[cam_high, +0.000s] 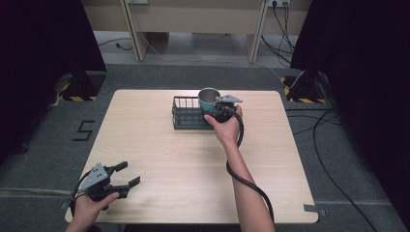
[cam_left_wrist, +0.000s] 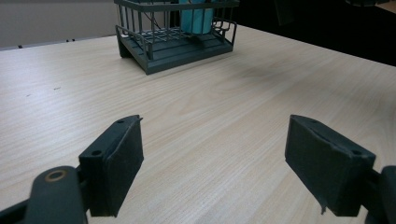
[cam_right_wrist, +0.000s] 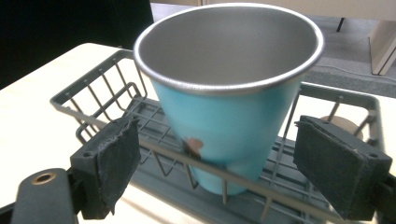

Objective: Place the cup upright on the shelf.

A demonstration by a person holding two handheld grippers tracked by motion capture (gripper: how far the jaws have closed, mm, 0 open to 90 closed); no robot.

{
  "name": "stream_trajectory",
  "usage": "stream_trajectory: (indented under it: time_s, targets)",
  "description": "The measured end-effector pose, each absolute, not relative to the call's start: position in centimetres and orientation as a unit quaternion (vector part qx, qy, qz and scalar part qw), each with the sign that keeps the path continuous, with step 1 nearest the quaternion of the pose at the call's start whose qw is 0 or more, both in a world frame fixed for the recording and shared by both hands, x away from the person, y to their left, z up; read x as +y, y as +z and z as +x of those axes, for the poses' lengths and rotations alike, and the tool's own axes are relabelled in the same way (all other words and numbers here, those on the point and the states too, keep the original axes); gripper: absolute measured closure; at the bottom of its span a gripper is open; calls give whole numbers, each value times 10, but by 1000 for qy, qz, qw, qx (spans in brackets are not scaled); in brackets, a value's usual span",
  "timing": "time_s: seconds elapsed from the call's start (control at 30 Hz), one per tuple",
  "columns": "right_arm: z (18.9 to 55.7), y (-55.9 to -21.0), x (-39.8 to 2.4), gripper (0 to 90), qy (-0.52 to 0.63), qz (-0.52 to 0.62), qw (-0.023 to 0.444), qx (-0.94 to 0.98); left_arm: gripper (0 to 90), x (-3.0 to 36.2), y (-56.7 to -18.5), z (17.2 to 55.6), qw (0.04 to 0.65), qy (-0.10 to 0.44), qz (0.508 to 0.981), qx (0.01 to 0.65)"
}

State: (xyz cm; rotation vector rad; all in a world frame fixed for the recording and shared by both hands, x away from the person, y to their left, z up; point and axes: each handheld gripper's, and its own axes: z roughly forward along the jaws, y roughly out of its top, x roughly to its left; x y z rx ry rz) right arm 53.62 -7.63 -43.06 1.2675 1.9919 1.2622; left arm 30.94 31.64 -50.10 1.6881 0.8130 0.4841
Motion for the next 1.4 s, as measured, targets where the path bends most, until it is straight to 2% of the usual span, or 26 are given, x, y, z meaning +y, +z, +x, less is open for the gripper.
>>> stream_trajectory:
  time_s: [0.3, 0.63, 1.1, 1.4]
  targets:
    - [508, -423, -96, 156, 463, 441, 232, 733, 187, 316, -501, 309, 567, 207, 718, 346]
    - [465, -430, -127, 160, 460, 426, 232, 743, 187, 316, -501, 309, 565, 208, 719, 347]
    - [398, -463, -180, 168, 462, 436, 238, 735, 187, 316, -501, 309, 564, 210, 719, 348]
    - [358, -485, -197, 170, 482, 439, 247, 717, 187, 316, -501, 309, 563, 212, 718, 350]
